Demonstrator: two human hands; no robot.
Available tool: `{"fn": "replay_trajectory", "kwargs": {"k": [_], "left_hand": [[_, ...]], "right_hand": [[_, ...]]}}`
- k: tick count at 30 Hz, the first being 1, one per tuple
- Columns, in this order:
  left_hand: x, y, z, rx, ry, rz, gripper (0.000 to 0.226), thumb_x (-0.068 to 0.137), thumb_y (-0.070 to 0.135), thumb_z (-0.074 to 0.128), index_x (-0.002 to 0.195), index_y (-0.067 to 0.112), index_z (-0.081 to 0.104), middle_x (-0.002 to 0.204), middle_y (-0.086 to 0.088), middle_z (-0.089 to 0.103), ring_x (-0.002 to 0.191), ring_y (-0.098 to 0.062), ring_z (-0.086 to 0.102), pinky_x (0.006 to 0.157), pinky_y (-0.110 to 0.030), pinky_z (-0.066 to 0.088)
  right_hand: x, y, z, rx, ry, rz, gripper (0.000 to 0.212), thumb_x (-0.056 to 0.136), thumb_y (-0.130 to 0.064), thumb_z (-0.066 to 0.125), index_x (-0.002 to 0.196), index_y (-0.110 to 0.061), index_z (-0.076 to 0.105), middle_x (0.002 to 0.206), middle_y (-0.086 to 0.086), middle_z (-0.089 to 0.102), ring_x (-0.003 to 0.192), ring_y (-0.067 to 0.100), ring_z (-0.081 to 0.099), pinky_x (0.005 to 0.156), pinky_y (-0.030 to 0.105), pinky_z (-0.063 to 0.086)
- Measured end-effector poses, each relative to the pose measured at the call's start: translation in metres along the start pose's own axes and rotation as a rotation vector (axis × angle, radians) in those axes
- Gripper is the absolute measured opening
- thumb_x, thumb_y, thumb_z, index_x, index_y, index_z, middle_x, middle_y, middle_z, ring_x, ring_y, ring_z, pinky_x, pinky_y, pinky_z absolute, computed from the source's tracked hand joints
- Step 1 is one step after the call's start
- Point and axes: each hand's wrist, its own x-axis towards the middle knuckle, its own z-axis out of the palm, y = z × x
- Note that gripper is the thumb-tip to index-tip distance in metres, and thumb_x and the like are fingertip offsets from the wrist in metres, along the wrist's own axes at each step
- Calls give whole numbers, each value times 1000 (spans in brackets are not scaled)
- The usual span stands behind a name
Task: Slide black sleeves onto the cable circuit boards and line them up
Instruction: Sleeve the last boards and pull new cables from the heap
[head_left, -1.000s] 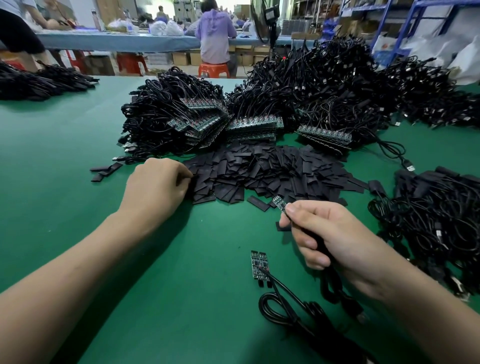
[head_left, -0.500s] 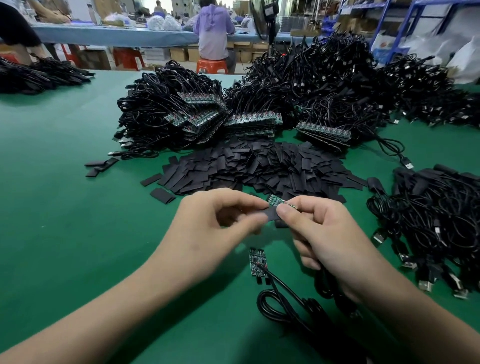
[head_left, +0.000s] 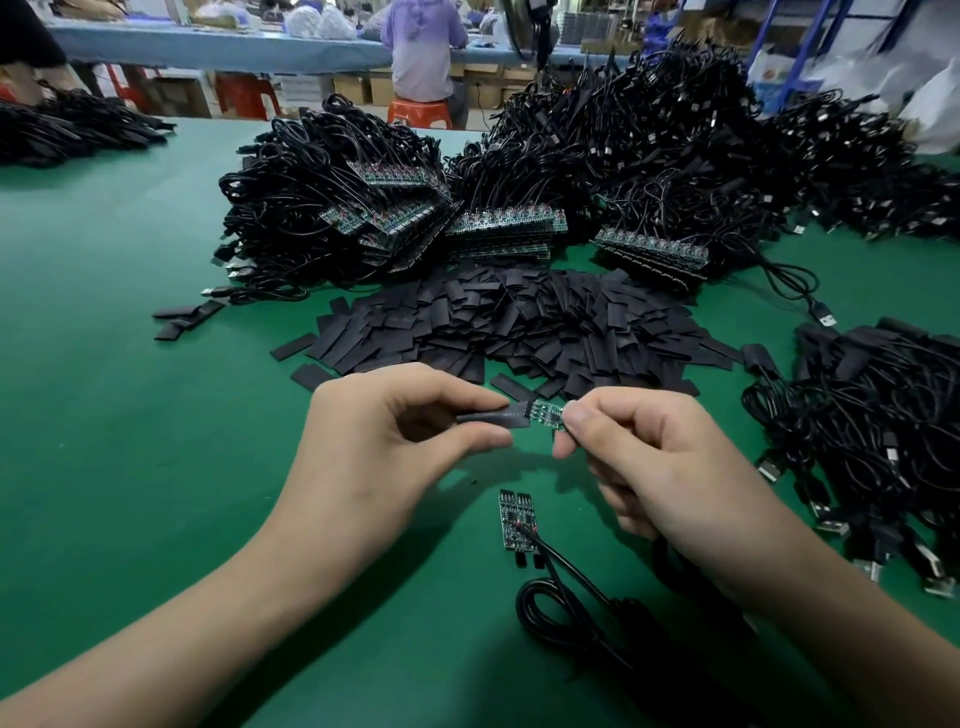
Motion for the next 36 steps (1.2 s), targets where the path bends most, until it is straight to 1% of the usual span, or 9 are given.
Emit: {"fn": "replay_trajectory", "kwargs": {"k": [5, 9, 12, 15, 19, 21, 30, 33, 36], "left_hand": [[0, 3, 0, -6, 9, 13, 21, 68, 34, 84, 88, 28, 82, 82, 8, 78, 77, -17, 75, 76, -40, 59], [-1, 3, 1, 12, 11, 37, 18, 70, 30, 85, 88, 29, 82, 80, 9, 77, 74, -15, 74, 74, -36, 59], [-1, 3, -1, 80, -7, 100, 18, 72, 25, 86, 89, 28, 82, 81, 12, 76, 74, -10, 72, 72, -28, 58], [2, 3, -6, 212, -74, 241, 18, 76, 24, 85, 93, 25, 82, 85, 12, 74, 77, -7, 71, 75, -26, 58], [7, 2, -13, 336, -181, 422, 19, 80, 25, 83, 98, 19, 82, 92, 9, 73, 83, -2, 69, 78, -21, 55], [8, 2, -14, 372, -188, 465, 20, 81, 25, 83, 99, 19, 82, 93, 9, 73, 84, 0, 68, 79, -18, 54], [4, -1, -10, 292, -208, 398, 20, 80, 27, 83, 98, 18, 82, 87, 8, 73, 78, -4, 69, 76, -12, 50], [1, -1, -6, 276, -194, 397, 20, 82, 31, 82, 98, 19, 82, 87, 9, 72, 78, -3, 69, 76, -16, 52], [3, -2, -6, 232, -110, 373, 18, 81, 30, 81, 97, 21, 82, 88, 9, 73, 80, -5, 69, 76, -22, 55]], "right_hand": [[0, -2, 0, 126, -21, 63, 37, 103, -32, 53, 71, -20, 68, 52, -5, 29, 44, 13, 21, 42, 25, 19], [-2, -4, 1, 102, -41, 65, 37, 103, -33, 53, 72, -19, 68, 52, -3, 29, 45, 14, 21, 43, 28, 19], [-4, -5, 0, -101, -11, -3, 34, 100, -39, 54, 76, -19, 68, 51, -1, 34, 46, 16, 28, 44, 30, 24], [-4, -4, -2, -306, 0, -61, 31, 99, -40, 55, 78, -23, 70, 49, -8, 37, 44, 11, 31, 44, 26, 25], [-2, -4, -4, 69, -136, 155, 38, 103, -32, 55, 70, -21, 69, 53, -5, 31, 43, 11, 25, 41, 23, 24], [-1, -3, -4, 159, -159, 216, 37, 103, -29, 55, 71, -19, 71, 55, -5, 31, 43, 10, 25, 38, 20, 27], [-1, -1, 7, 56, -162, 144, 37, 105, -28, 53, 75, -19, 72, 50, -6, 32, 41, 11, 26, 40, 24, 26], [-2, -2, 9, -5, -177, 84, 35, 106, -28, 52, 77, -21, 71, 52, -2, 43, 43, 14, 37, 42, 28, 38], [-1, -4, 2, -28, -145, 26, 28, 104, -27, 55, 81, -20, 70, 60, 1, 60, 51, 16, 55, 56, 27, 51]]}}
